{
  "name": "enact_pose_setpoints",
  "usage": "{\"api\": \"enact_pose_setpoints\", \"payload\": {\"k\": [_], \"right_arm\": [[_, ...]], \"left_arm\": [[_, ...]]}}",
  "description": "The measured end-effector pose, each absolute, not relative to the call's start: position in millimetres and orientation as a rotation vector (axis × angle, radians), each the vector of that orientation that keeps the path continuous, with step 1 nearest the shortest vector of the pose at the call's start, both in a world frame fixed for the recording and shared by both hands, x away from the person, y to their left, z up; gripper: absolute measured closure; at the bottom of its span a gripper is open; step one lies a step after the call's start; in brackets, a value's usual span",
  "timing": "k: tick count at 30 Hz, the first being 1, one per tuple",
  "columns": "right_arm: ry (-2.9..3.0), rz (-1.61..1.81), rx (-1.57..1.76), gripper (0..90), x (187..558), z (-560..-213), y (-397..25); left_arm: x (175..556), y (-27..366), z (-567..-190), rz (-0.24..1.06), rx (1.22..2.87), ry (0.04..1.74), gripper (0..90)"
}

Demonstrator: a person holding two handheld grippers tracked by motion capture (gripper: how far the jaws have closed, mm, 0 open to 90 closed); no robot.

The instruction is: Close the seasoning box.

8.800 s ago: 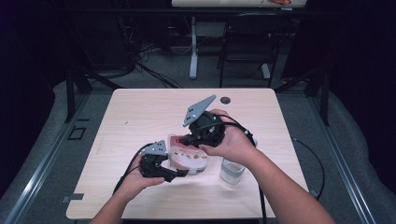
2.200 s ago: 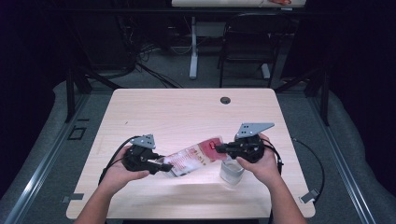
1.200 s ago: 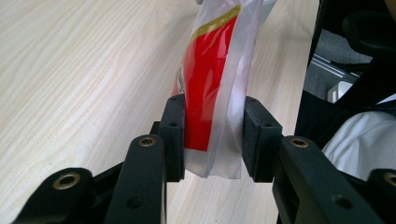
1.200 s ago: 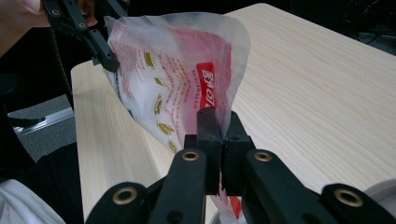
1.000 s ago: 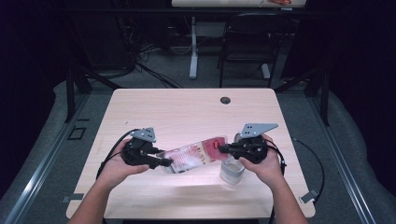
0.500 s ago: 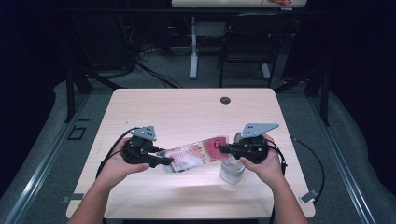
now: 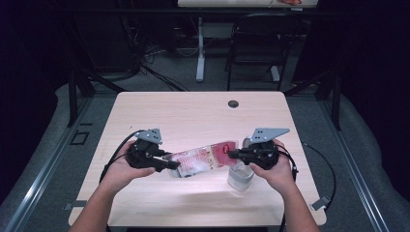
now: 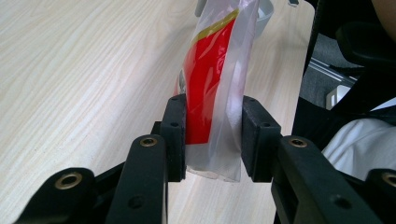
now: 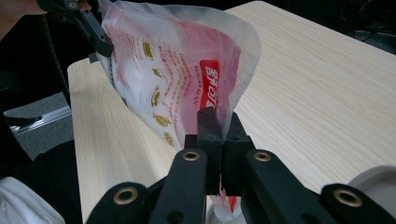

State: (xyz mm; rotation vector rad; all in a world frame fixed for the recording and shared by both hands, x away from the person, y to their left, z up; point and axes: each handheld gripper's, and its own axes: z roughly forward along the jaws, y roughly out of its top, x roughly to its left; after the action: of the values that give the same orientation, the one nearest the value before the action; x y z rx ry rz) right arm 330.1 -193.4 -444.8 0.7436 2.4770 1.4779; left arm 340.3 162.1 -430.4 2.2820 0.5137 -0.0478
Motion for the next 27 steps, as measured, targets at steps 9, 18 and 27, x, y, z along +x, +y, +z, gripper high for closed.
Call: {"api": "enact_pose_setpoints", "payload": {"k": [9,18,27], "right_arm": [[2.474,1.468,0.747,89.4,329,-444,-194],[2.475,1.46,0.749,89.3,329,-444,-196],[2.471,1.451,0.754,89.3,328,-444,-197]], "left_arm": [[341,160,-426,-0.047,2.281,0.515,66.3],[342,159,-422,-0.04,2.282,0.513,66.6],[343,157,-418,-0.042,2.28,0.51,67.1]]}}
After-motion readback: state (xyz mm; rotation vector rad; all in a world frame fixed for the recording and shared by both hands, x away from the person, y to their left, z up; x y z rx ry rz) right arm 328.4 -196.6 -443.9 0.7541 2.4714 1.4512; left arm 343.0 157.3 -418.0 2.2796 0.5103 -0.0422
